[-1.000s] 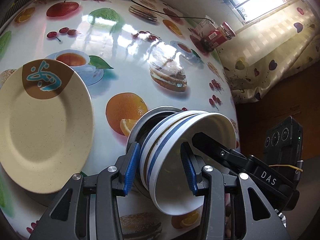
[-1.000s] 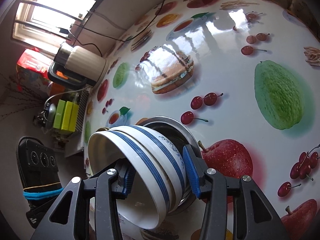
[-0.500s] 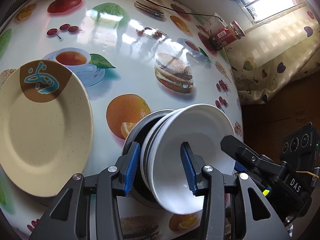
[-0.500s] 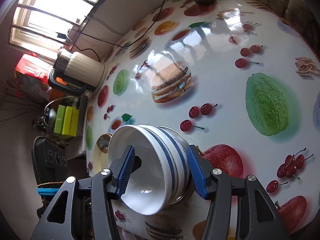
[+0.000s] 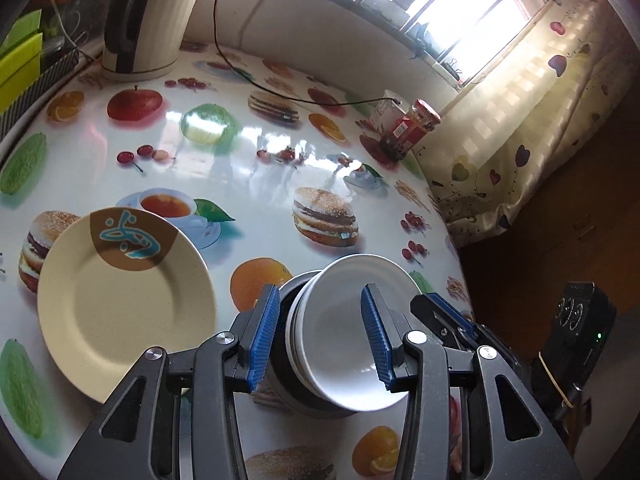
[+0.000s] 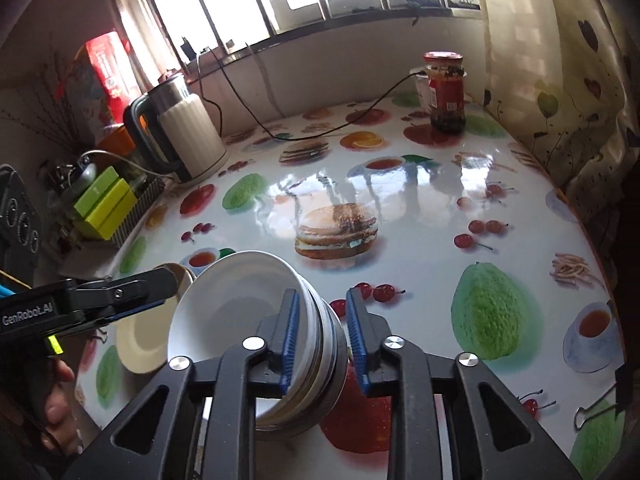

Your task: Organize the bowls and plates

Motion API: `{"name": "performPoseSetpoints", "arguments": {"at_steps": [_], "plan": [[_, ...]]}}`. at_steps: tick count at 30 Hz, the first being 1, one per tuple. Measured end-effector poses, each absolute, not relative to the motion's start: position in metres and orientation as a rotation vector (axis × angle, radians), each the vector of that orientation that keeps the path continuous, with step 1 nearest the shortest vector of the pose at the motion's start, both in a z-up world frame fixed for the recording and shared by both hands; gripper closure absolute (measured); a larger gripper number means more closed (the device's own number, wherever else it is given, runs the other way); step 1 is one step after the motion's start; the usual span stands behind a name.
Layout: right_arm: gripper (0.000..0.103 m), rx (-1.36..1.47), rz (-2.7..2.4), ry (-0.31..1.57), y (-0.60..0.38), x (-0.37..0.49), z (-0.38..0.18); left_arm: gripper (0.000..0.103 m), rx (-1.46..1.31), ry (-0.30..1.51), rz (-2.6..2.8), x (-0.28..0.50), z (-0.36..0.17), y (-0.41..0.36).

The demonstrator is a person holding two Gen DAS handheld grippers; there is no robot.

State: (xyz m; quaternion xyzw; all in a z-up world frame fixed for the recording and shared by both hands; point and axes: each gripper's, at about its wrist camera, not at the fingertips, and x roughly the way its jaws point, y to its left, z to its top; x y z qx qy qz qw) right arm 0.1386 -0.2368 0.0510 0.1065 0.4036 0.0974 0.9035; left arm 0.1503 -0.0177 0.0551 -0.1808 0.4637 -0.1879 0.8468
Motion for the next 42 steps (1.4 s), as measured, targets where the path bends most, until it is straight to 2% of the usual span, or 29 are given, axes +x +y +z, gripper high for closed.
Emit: {"name": "performPoseSetpoints", "arguments": {"at_steps": [2,11,12,18,25,30,33,35,37,40,42], "plan": [[0.094,0.211,0.219,0.843,-0.235,0.141,0.047,0.06,-0.369,0.96,-0.408,0.142,0.056,-0.015],[0.094,0.313,0.244,0.863,-0.244,0.145,0.028,0.059,-0.433,0.994,-0.384,0.13,0.03,0.0],[0.093,0.337,0.257,0.854,-0.247,0.144,0.028,0.059,-0.444,0.996,-0.378,0.13,0.028,0.001],[0.072,0.41,0.254,0.77,-0.27,0.127,0.045,0.059,-0.491,0.951,-0.364,0.122,0.03,0.008],[0.072,0.46,0.195,0.802,-0.3,0.112,0.026,0.059,-0.557,0.976,-0.358,0.121,0.017,0.018],[0.072,0.627,0.291,0.857,-0.309,0.115,-0.003,0.059,-0.583,1.005,-0.36,0.125,0.005,0.015],[0.074,0.705,0.339,0.88,-0.31,0.117,-0.017,0.06,-0.609,1.033,-0.364,0.128,-0.004,0.014],[0.082,0.758,0.36,0.904,-0.309,0.12,-0.025,0.06,-0.668,1.064,-0.359,0.13,-0.013,0.018],[0.084,0.79,0.384,0.916,-0.307,0.122,-0.031,0.06,-0.685,1.063,-0.367,0.129,-0.015,0.018],[0.094,0.804,0.42,0.909,-0.304,0.122,-0.03,0.062,-0.673,1.059,-0.358,0.129,-0.012,0.014],[0.097,0.815,0.436,0.91,-0.304,0.123,-0.029,0.063,-0.673,1.059,-0.357,0.131,-0.012,0.013]]}}
